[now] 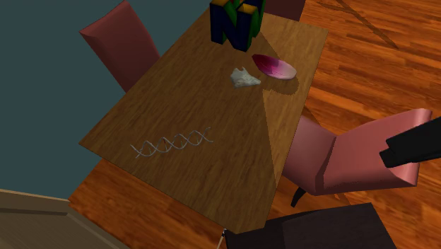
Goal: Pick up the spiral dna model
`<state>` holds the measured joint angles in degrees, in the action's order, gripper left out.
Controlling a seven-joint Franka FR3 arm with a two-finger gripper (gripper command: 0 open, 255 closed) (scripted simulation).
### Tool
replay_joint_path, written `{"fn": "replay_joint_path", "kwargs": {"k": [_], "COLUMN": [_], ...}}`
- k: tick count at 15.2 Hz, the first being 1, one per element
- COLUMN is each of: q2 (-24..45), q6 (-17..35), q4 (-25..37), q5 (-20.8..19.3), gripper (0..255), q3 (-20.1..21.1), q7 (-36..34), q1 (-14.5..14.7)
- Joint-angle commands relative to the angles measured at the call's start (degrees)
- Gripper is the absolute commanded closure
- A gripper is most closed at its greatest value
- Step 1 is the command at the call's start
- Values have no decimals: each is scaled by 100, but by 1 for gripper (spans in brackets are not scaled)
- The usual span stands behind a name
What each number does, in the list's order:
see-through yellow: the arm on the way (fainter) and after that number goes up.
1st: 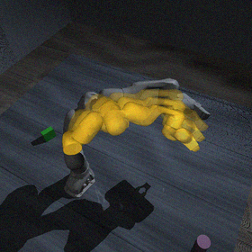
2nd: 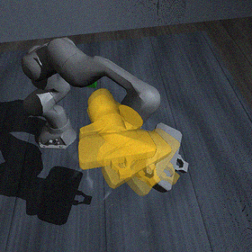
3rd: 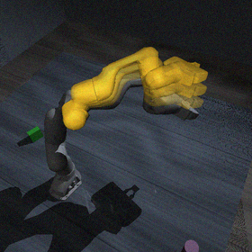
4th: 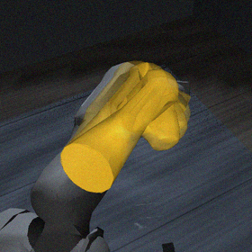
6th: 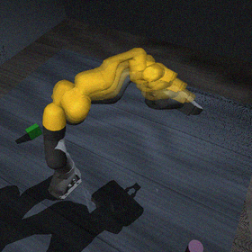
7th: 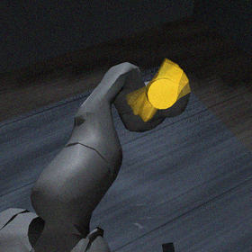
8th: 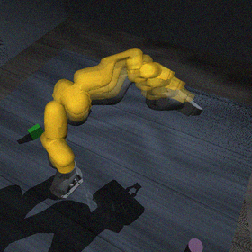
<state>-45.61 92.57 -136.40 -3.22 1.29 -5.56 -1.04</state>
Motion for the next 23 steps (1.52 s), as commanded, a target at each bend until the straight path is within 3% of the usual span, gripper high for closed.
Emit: {"fn": "replay_joint_path", "kwargs": {"k": [1, 12, 23], "q2": [0, 2087, 4215], "q6": [0, 1551, 2539], "q4": [0, 439, 1455], "q5": [0, -55, -339], "gripper": [0, 0, 0], "q3": [0, 281, 710], "q7": [0, 735, 1307], "q1": [0, 532, 953]}}
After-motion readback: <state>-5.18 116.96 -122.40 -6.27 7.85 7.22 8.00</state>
